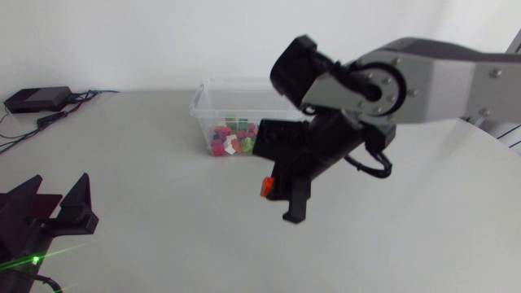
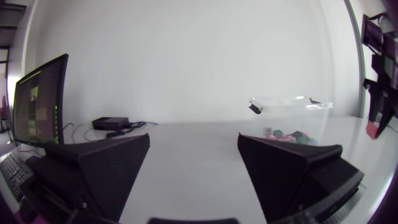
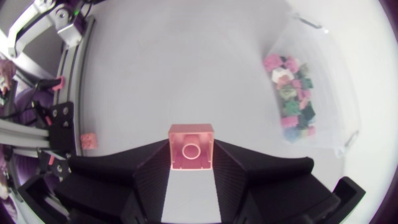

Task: Place the duplo bricks in the container

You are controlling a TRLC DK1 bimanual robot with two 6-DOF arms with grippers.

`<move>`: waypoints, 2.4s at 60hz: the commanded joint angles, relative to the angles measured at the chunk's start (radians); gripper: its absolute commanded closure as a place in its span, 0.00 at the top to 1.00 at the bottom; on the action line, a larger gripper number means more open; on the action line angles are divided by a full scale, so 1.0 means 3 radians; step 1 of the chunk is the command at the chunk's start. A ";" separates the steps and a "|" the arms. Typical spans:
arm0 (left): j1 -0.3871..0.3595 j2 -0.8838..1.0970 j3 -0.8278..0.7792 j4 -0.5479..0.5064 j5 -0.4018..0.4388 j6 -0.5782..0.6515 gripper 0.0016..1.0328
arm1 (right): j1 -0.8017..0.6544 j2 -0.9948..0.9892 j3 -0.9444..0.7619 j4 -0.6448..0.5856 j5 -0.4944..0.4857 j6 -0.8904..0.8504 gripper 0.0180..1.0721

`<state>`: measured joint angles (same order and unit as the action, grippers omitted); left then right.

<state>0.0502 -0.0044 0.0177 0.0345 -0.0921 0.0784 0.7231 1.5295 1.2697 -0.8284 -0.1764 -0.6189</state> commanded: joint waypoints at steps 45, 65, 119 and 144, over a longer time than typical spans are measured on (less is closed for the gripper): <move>0.0124 -0.0031 -0.0064 -0.0054 -0.0020 -0.0026 0.96 | -0.0892 0.0690 0.0850 0.2132 0.0210 0.1455 0.20; 0.0124 -0.0031 -0.0064 -0.0054 -0.0020 -0.0026 0.96 | -0.0871 0.1355 0.1321 0.2500 0.0256 0.1572 0.20; 0.0124 -0.0031 -0.0064 -0.0054 -0.0020 -0.0021 0.96 | -0.1239 0.0306 0.0047 0.3206 0.1161 0.1444 0.96; 0.0124 -0.0031 -0.0064 -0.0054 -0.0020 -0.0021 0.96 | -0.1822 -0.0926 -0.1062 0.3308 0.1145 0.1332 0.96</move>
<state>0.0807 -0.0044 0.0174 0.0170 -0.0917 0.0784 0.2073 1.3186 0.9993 0.1505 0.1791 -0.1913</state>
